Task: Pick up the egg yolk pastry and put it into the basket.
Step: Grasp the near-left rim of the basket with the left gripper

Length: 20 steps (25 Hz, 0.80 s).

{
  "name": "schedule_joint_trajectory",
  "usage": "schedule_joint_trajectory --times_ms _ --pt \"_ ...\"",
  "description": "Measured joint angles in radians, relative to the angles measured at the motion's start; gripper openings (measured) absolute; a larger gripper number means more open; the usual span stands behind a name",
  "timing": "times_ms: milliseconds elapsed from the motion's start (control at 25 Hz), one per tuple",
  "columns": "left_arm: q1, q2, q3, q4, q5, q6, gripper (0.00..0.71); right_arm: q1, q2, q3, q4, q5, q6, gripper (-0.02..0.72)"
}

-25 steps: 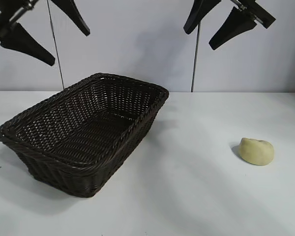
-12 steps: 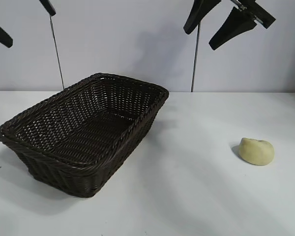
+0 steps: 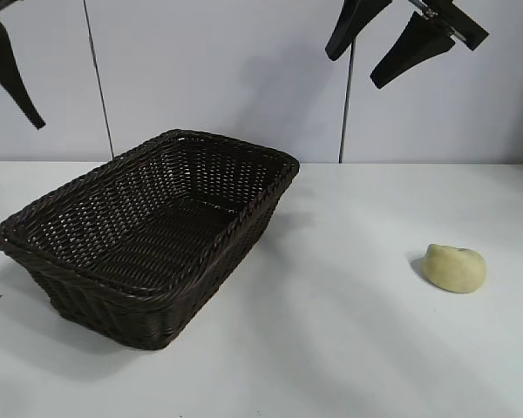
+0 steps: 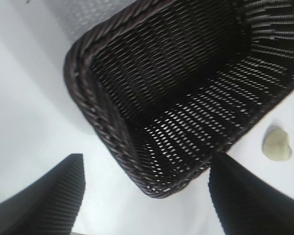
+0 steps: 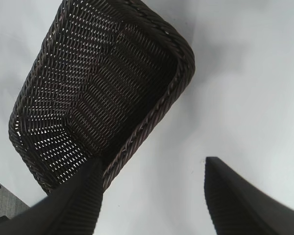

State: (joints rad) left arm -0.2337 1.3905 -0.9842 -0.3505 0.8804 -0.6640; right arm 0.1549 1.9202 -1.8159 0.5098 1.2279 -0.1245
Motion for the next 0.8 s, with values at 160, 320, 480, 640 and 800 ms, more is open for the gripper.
schedule_joint_trajectory --times_ms 160,320,480,640,800 --pt "-0.057 -0.002 0.059 0.004 -0.070 -0.070 0.517 0.000 0.000 0.000 0.000 0.000 0.000 0.444" --pt "-0.133 -0.002 0.105 0.031 -0.150 -0.152 0.517 0.000 0.000 0.000 0.000 0.000 0.000 0.444" --pt "-0.182 -0.002 0.142 0.082 -0.233 -0.313 0.517 0.000 0.000 0.000 0.000 0.000 0.000 0.444" --pt "-0.201 -0.002 0.170 0.149 -0.276 -0.463 0.517 0.000 0.000 0.000 0.000 0.000 0.000 0.444" --pt "-0.201 -0.002 0.180 0.222 -0.288 -0.543 0.514 0.000 0.000 0.000 0.000 0.000 0.000 0.444"
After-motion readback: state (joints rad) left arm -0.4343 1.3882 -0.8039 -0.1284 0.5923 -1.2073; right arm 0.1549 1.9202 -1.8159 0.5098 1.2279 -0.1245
